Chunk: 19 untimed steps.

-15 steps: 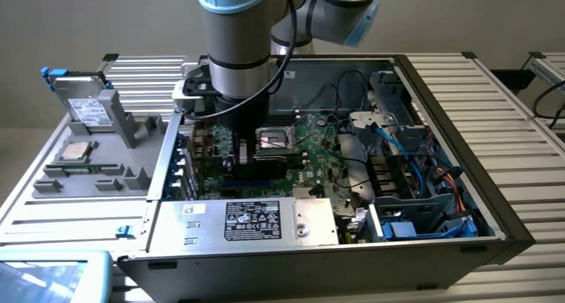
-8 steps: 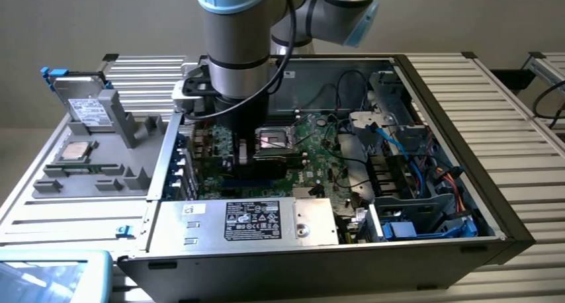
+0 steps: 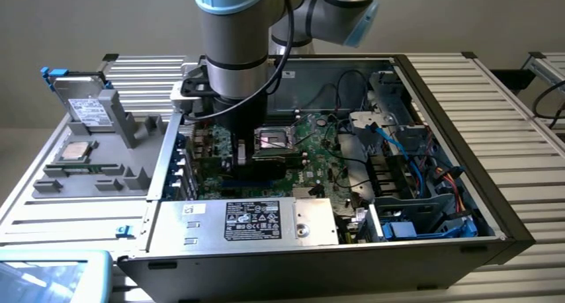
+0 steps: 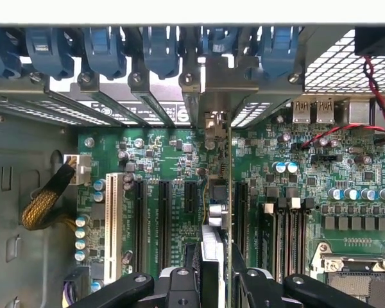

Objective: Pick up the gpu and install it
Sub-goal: 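Insert the gpu into the slot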

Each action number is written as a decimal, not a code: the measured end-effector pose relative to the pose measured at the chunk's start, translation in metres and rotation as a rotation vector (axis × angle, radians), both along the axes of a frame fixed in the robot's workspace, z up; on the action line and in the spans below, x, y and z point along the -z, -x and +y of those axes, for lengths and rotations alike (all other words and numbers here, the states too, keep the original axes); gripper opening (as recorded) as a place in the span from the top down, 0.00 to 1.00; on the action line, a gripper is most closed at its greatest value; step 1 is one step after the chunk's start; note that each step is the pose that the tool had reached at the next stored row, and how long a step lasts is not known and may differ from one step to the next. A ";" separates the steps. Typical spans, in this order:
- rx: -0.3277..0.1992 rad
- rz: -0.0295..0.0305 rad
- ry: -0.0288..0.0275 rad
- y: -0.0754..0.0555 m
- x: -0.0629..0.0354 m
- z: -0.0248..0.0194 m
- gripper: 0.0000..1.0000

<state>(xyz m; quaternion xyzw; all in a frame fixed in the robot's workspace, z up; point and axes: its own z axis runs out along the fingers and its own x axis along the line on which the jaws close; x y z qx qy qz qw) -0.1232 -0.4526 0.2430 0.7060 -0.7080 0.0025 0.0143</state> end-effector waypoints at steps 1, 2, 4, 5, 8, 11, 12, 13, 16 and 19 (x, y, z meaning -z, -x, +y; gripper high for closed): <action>0.001 0.0001 0.0001 0.000 0.0001 0.0000 0.72; 0.001 0.0001 0.0001 0.000 0.0002 0.0000 0.72; 0.003 0.0000 0.0001 0.000 0.0008 -0.0001 0.72; 0.003 0.0001 0.0001 0.000 0.0011 -0.0001 0.72; 0.008 0.0001 0.0001 0.000 0.0018 -0.0001 0.72; 0.013 0.0000 0.0001 0.001 0.0021 0.0000 0.72; 0.015 0.0000 0.0000 0.001 0.0023 0.0000 0.72; 0.016 0.0000 -0.0001 0.001 0.0026 0.0000 0.72; 0.019 0.0001 0.0002 0.001 0.0029 0.0000 0.72; 0.019 0.0001 0.0001 0.001 0.0031 0.0000 0.72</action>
